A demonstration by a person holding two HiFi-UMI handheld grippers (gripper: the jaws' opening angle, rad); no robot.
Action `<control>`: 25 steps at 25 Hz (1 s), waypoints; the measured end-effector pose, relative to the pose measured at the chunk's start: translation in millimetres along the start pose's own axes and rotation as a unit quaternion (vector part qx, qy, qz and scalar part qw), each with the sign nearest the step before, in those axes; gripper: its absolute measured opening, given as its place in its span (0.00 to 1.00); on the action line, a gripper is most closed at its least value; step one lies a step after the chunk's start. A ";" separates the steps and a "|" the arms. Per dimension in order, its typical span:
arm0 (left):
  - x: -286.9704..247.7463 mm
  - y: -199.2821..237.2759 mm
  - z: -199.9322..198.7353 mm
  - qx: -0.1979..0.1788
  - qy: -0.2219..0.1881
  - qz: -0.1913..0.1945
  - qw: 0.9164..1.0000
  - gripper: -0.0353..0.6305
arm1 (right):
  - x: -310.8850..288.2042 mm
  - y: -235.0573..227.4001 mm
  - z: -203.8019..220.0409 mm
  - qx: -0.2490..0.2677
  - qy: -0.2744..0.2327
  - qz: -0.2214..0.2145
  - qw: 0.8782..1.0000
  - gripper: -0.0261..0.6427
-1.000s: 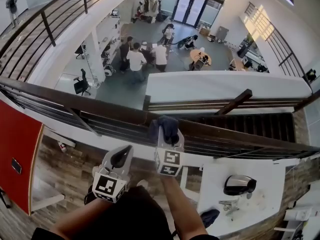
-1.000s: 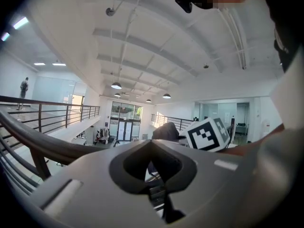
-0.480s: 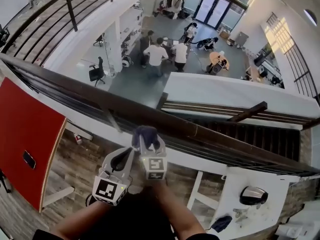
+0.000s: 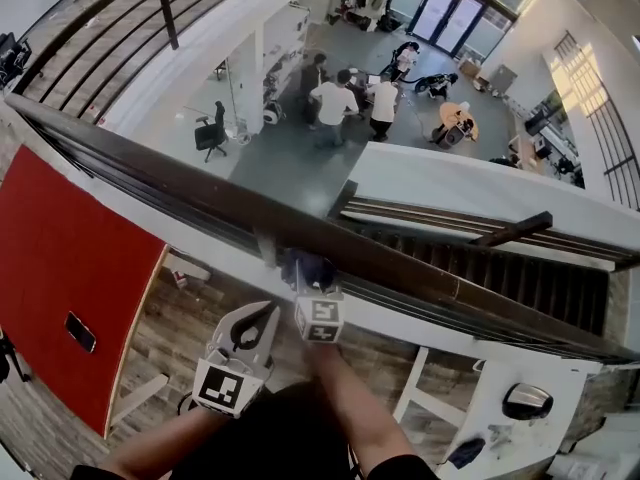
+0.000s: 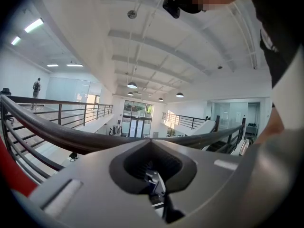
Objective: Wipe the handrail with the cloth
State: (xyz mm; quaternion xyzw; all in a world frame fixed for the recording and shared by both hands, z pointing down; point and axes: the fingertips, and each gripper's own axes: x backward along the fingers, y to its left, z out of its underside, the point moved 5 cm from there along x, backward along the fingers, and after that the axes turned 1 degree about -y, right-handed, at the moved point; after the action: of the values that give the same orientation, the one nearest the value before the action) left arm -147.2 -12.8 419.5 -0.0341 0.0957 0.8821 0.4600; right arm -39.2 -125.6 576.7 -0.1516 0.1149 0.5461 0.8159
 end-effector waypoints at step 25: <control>-15.1 60.6 9.8 0.015 0.013 0.007 1.000 0.05 | -77.7 3.5 47.6 0.012 0.069 0.063 0.996 0.23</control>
State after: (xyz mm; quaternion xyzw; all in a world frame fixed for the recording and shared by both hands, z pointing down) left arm -187.8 -56.9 439.6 -0.0382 0.1151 0.8831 0.4532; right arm -70.6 -173.0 647.9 -0.1714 0.1869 0.5829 0.7719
